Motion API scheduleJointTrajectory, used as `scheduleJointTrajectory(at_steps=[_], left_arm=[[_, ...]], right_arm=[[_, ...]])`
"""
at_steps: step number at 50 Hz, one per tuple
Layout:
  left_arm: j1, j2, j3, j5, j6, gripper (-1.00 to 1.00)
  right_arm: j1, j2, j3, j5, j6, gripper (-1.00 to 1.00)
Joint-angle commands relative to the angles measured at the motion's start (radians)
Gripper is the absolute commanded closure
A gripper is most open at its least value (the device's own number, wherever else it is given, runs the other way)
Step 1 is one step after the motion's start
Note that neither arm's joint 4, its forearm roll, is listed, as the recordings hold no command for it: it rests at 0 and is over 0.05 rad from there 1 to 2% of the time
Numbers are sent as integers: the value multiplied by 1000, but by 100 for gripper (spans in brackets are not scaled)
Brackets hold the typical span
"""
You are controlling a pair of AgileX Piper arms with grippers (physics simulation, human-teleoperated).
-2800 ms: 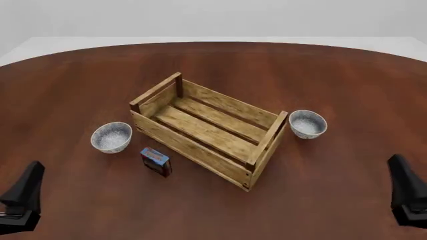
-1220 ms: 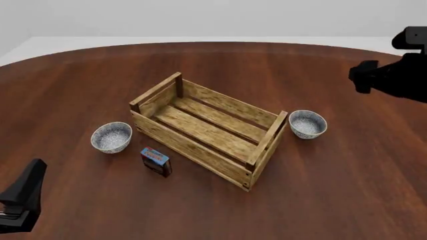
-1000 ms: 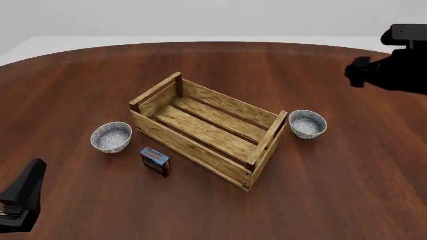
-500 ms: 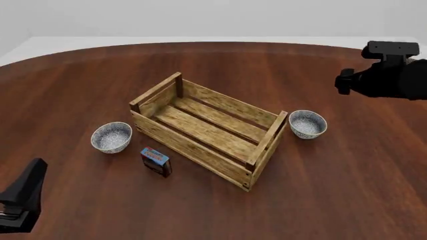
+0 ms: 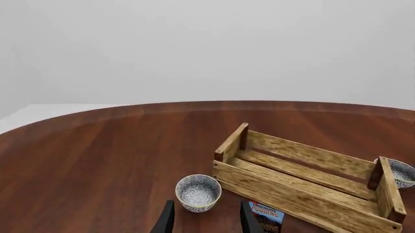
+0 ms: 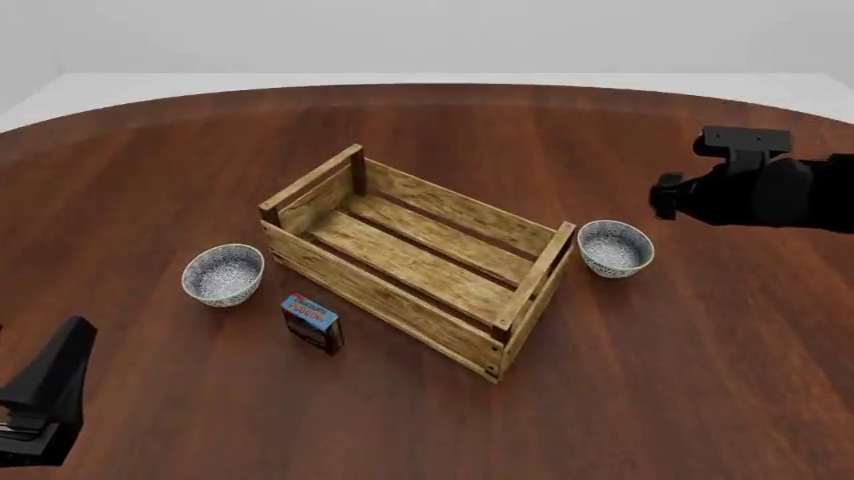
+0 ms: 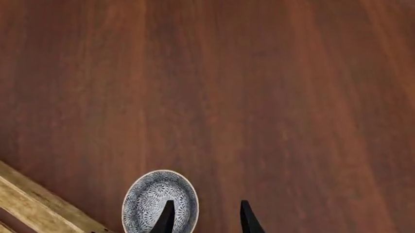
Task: Stack the right bowl on the left bowl and place them in the tray.
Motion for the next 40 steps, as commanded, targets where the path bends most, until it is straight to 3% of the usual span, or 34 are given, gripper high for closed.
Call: scheduleJointTrajectory(at_steps=[1, 40], left_arm=[[-3, 0, -1, 0, 0, -100], [-10, 0, 8, -1, -3, -100]], right_arm=[[4, 64, 8, -42, 11, -100], [11, 199, 24, -134, 41, -100]])
